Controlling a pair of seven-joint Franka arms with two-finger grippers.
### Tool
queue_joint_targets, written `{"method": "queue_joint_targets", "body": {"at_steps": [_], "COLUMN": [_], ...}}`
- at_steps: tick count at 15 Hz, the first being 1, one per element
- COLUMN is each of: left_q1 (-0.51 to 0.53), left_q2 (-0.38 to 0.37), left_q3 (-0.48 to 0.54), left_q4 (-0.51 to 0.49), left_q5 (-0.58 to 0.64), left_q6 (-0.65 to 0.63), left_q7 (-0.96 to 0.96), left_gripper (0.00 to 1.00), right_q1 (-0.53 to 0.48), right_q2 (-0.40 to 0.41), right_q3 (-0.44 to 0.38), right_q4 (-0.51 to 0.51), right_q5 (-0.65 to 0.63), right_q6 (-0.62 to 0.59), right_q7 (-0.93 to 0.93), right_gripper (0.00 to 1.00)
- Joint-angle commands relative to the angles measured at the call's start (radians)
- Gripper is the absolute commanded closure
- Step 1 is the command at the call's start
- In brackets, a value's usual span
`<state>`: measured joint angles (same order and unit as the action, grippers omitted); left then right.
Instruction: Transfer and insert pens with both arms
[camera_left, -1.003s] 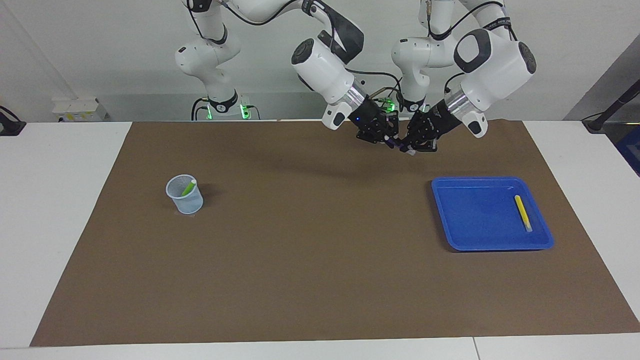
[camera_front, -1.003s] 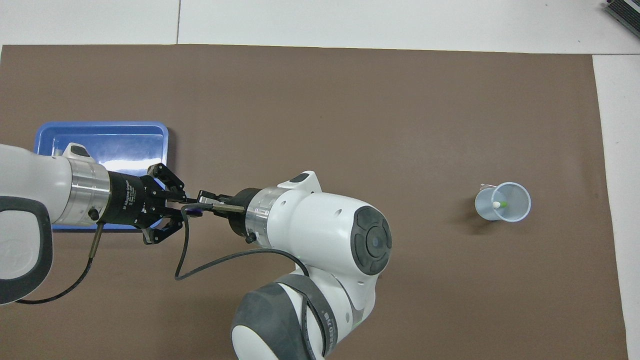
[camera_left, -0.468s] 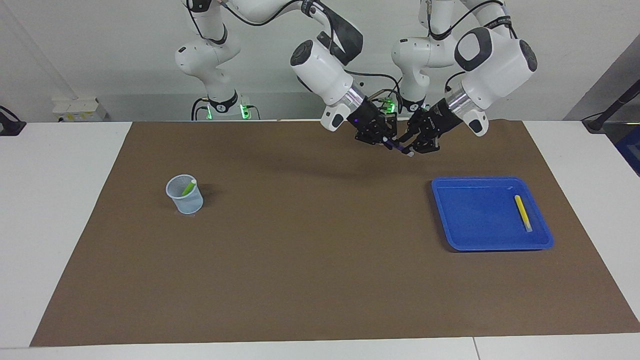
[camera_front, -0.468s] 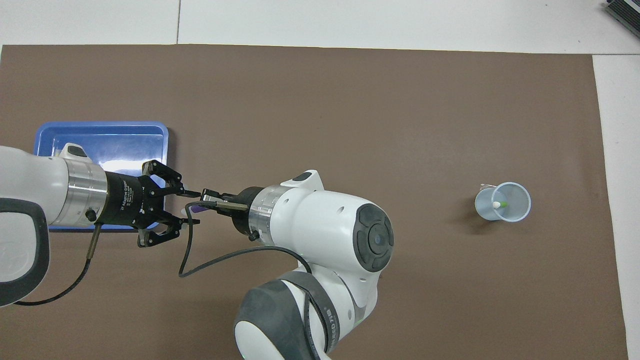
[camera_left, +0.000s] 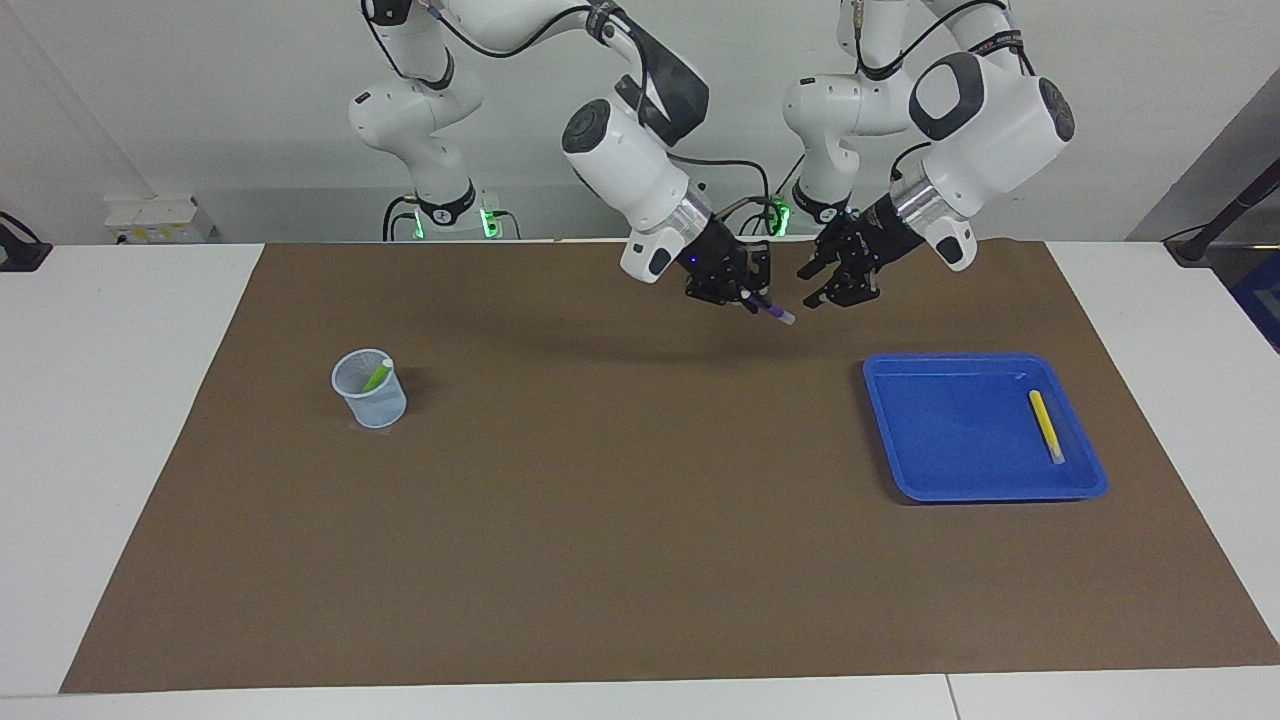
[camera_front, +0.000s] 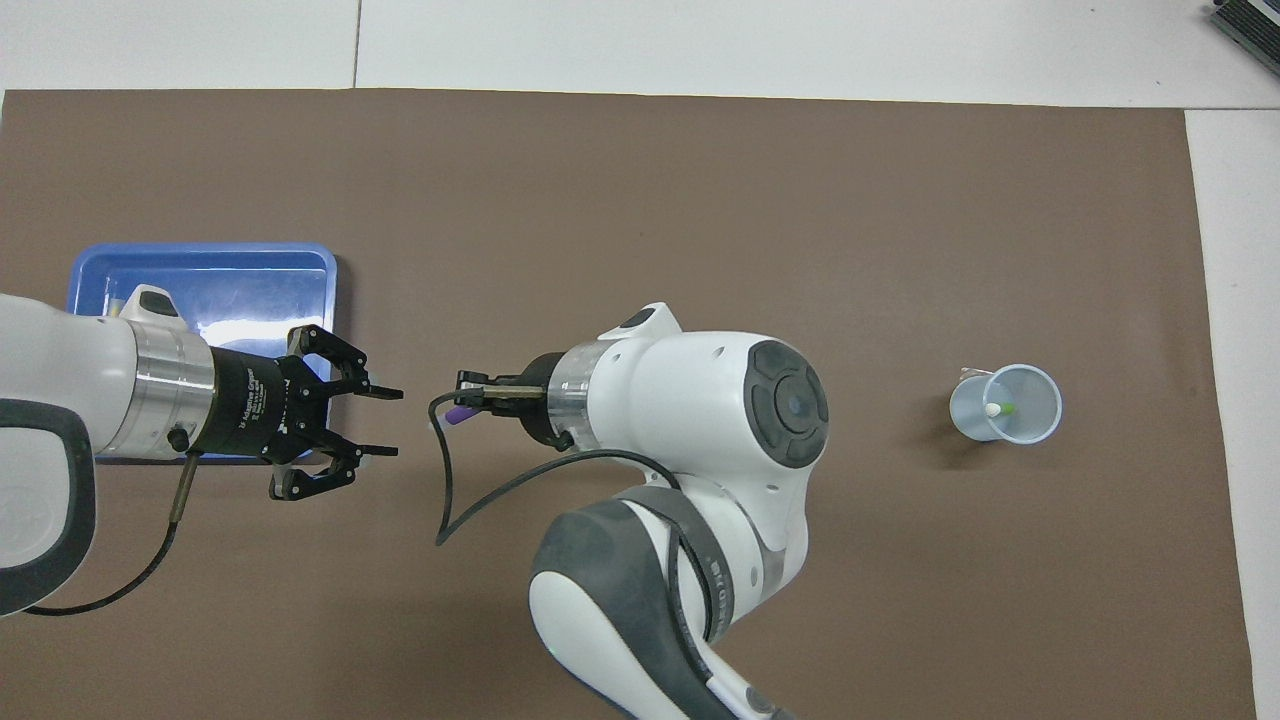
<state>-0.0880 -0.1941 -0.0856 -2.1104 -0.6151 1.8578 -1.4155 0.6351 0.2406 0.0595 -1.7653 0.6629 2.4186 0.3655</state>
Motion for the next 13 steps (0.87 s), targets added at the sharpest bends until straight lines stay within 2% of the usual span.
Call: {"method": "queue_joint_targets", "body": {"at_steps": [1, 3, 5, 8, 11, 13], "left_q1": [0.017, 0.021, 0.042, 0.138, 0.258, 0.286], "left_q2": [-0.044, -0.045, -0.045, -0.05, -0.047, -0.038], "left_q3": [0.015, 0.015, 0.018, 0.017, 0.017, 0.017], "left_q4": [-0.034, -0.034, -0.037, -0.039, -0.039, -0.037], "left_q5": [0.026, 0.131, 0.176, 0.256, 0.297, 0.36], "left_q6": [-0.063, -0.083, -0.098, -0.13, -0.131, -0.118], "left_q7": [0.239, 0.422, 0.599, 0.873, 1.143, 1.272], "left_gripper": [0.52, 0.52, 0.53, 0.54, 0.55, 0.55], "right_q1": [-0.055, -0.095, -0.146, -0.27, -0.4, -0.452], "right_q2": [-0.038, -0.056, -0.096, -0.155, -0.197, -0.219], "right_q3": [0.006, 0.006, 0.008, 0.008, 0.008, 0.008], "right_q4": [-0.023, -0.029, -0.048, -0.063, -0.062, -0.062], "right_q5": [-0.092, -0.24, -0.391, -0.44, -0.508, -0.593], "right_q6": [-0.106, -0.243, -0.39, -0.57, -0.679, -0.736], "right_q7": [-0.08, -0.121, -0.179, -0.357, -0.56, -0.685], "right_gripper": [0.92, 0.92, 0.92, 0.92, 0.92, 0.92]}}
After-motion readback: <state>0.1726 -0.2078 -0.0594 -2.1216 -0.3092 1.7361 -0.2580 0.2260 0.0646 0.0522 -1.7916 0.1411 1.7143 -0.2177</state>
